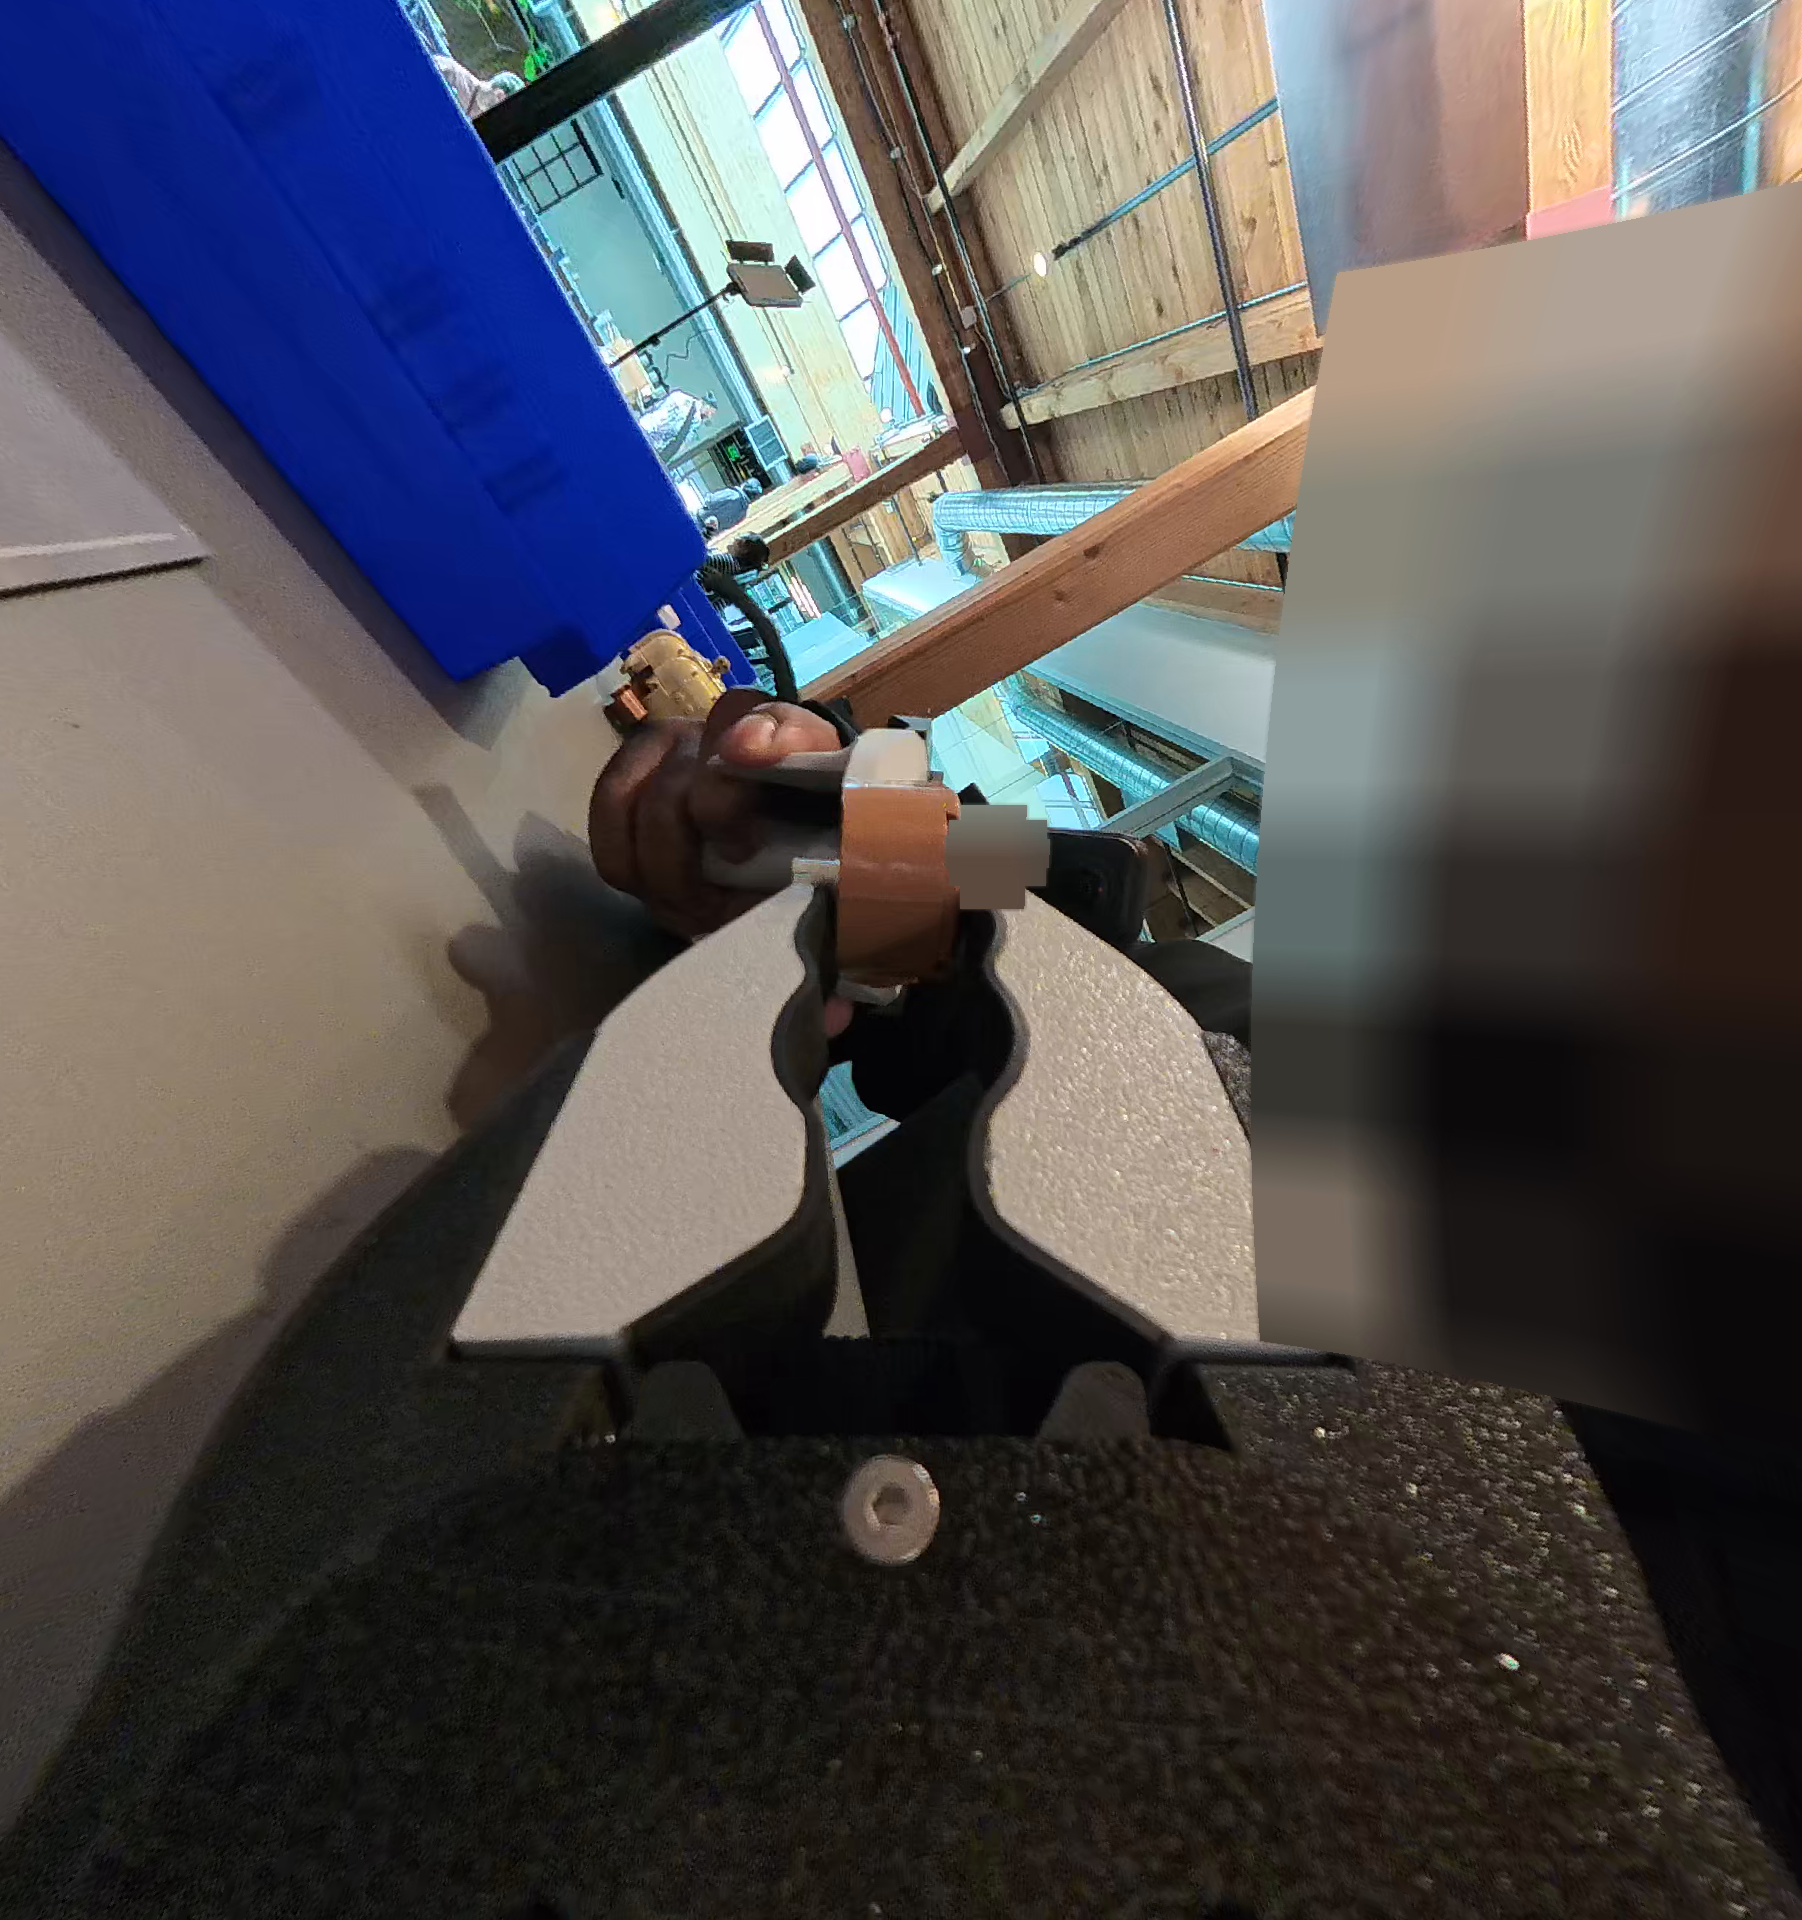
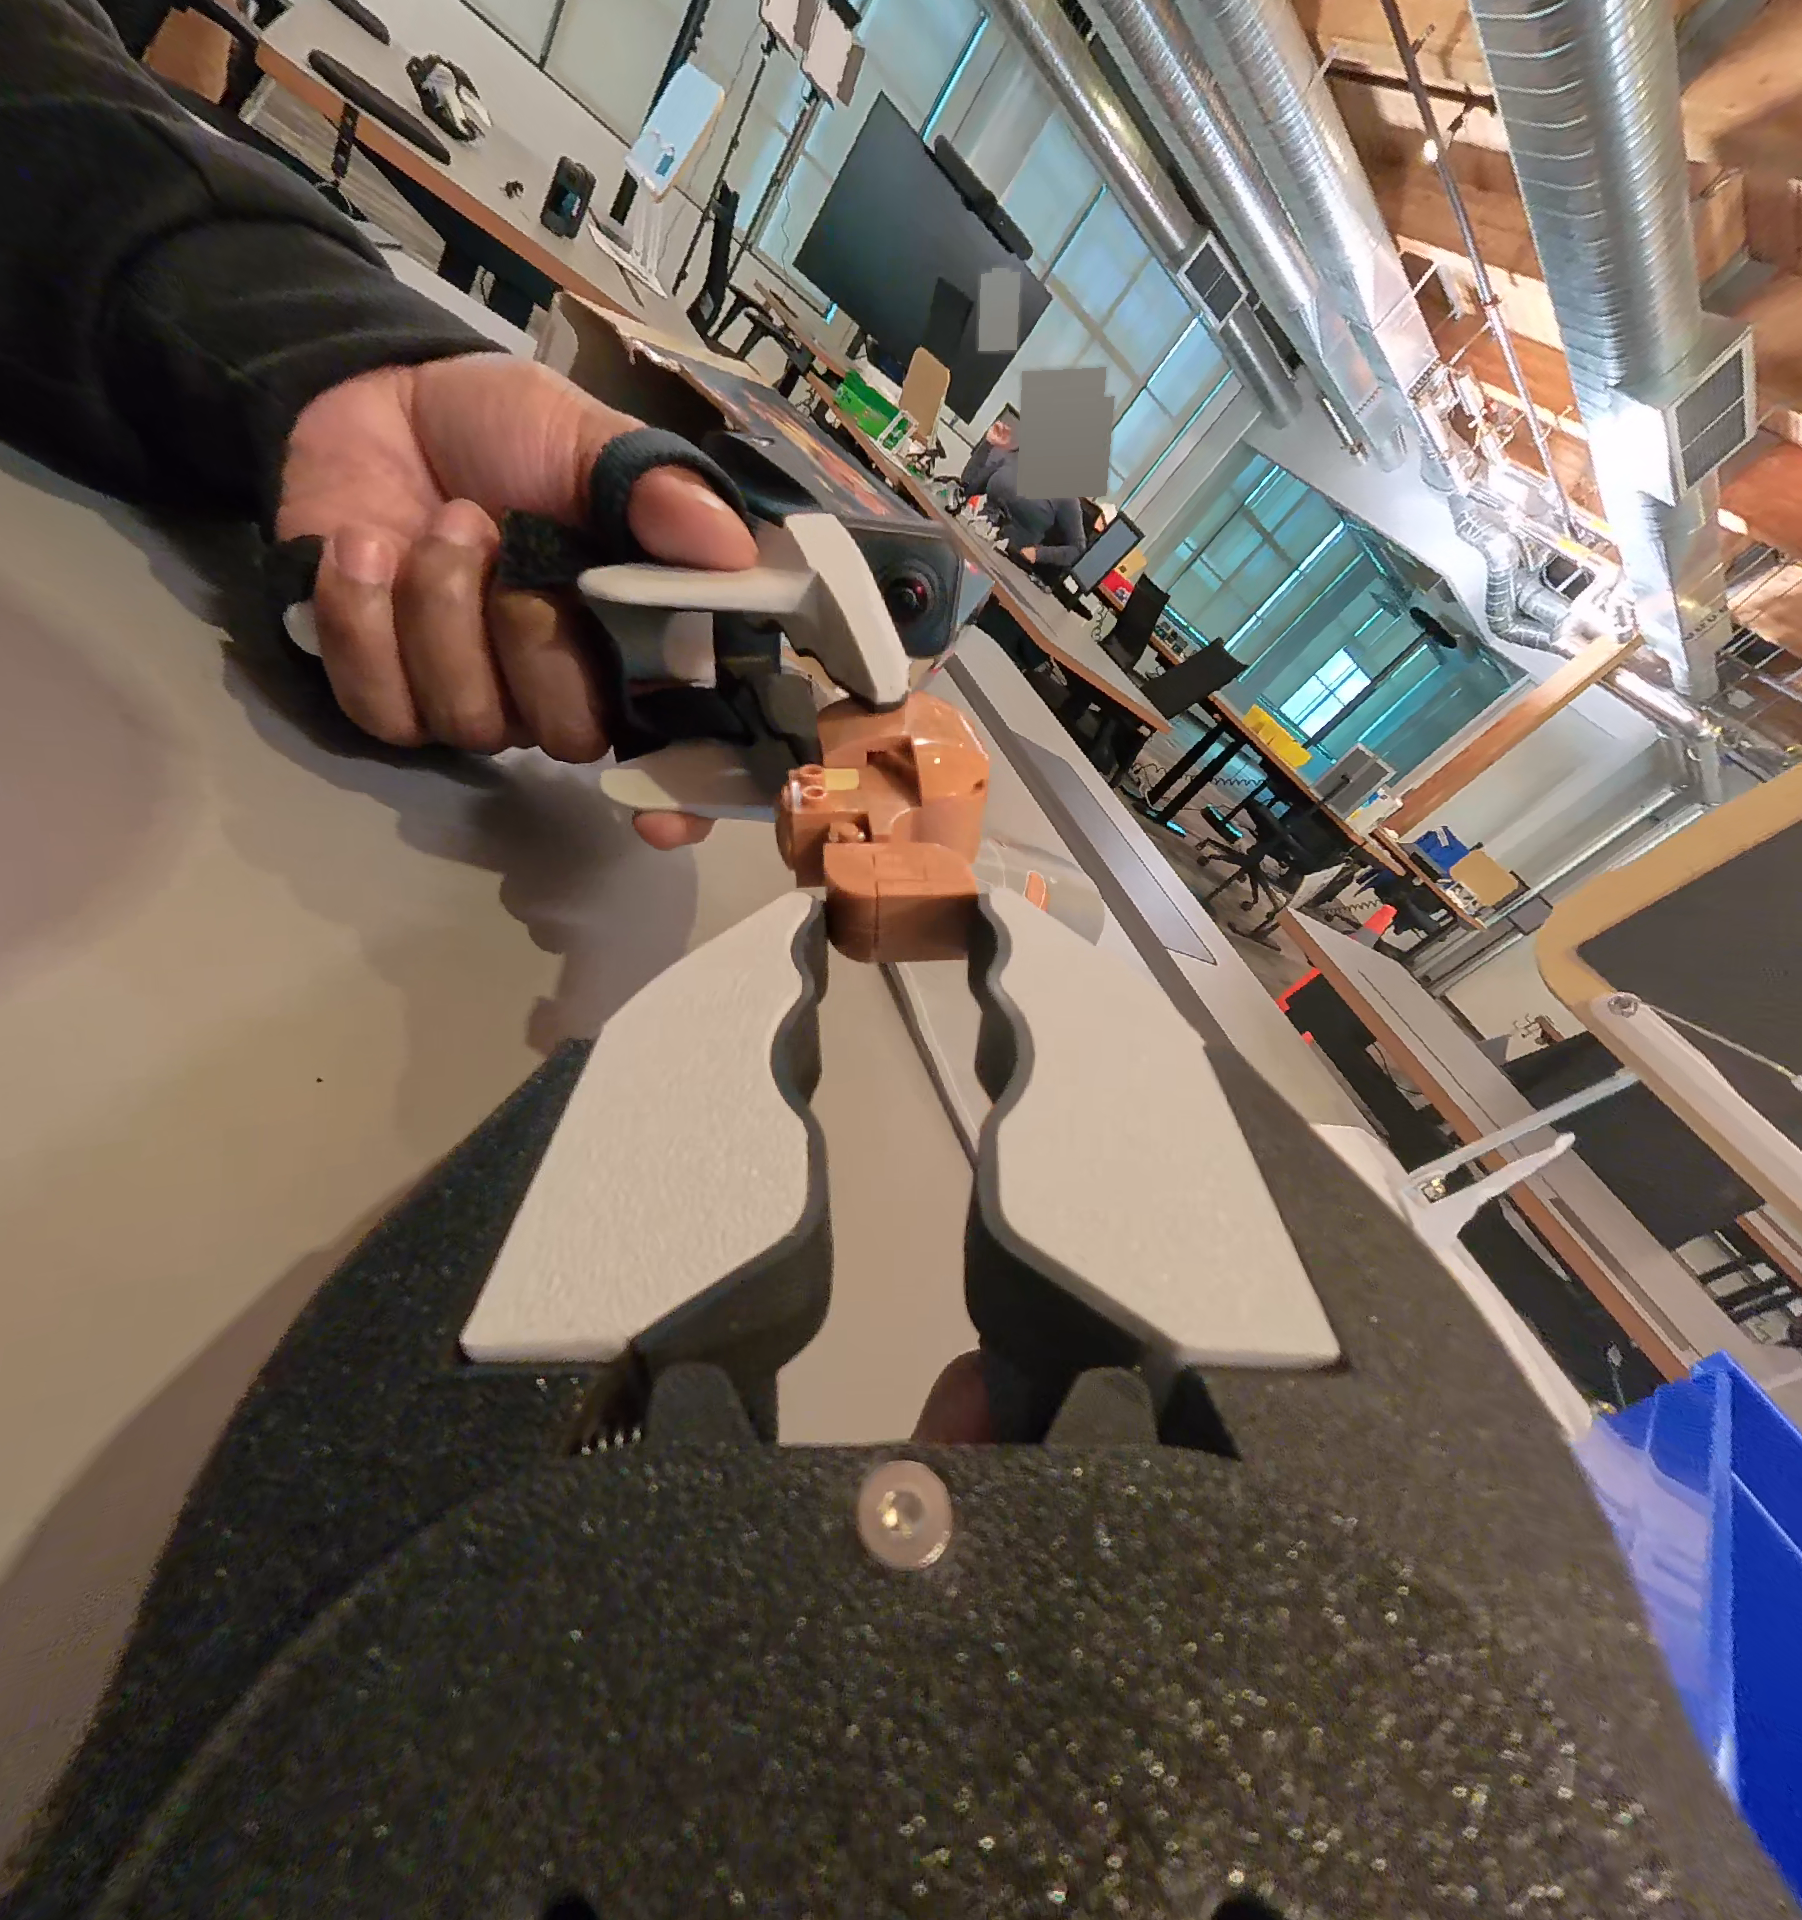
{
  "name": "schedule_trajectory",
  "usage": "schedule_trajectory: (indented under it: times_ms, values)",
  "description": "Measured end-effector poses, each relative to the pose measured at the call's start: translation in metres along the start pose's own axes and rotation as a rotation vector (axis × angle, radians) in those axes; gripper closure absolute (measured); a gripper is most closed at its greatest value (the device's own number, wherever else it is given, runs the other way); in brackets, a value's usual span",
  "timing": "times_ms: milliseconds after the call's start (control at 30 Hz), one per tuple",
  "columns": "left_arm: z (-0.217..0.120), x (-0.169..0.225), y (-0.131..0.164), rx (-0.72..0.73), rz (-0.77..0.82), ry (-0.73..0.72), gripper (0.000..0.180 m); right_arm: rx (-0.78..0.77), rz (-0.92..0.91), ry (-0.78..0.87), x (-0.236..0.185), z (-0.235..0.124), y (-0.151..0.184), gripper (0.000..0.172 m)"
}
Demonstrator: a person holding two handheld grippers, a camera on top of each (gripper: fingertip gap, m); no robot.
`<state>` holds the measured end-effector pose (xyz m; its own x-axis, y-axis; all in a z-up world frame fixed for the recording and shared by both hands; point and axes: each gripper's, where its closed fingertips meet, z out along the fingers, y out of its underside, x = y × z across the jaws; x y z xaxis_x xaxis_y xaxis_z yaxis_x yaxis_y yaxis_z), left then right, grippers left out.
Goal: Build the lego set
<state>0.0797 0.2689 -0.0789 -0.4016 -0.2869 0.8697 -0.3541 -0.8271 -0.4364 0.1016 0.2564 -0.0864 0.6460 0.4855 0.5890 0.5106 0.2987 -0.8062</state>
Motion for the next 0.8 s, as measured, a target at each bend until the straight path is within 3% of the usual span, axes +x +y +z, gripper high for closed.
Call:
schedule_trajectory:
  times_ms: [33, 533, 733, 800]
  values:
    - [0.000, -0.001, 0.000, 0.002, 0.003, -0.006, 0.156, -0.012, 0.005, 0.002, 0.000, 0.001, 0.001, 0.146]
    - [-0.002, -0.016, -0.006, 0.040, 0.210, -0.233, 0.157, -0.222, -0.001, 0.068, 0.003, 0.010, 0.027, 0.146]
    - [-0.003, -0.014, -0.008, 0.020, 0.223, -0.207, 0.157, -0.205, -0.047, 0.051, 0.006, 0.010, 0.027, 0.145]
    - [-0.005, -0.009, -0.012, -0.003, 0.294, -0.201, 0.157, -0.182, -0.025, -0.007, 0.001, 0.006, 0.026, 0.135]
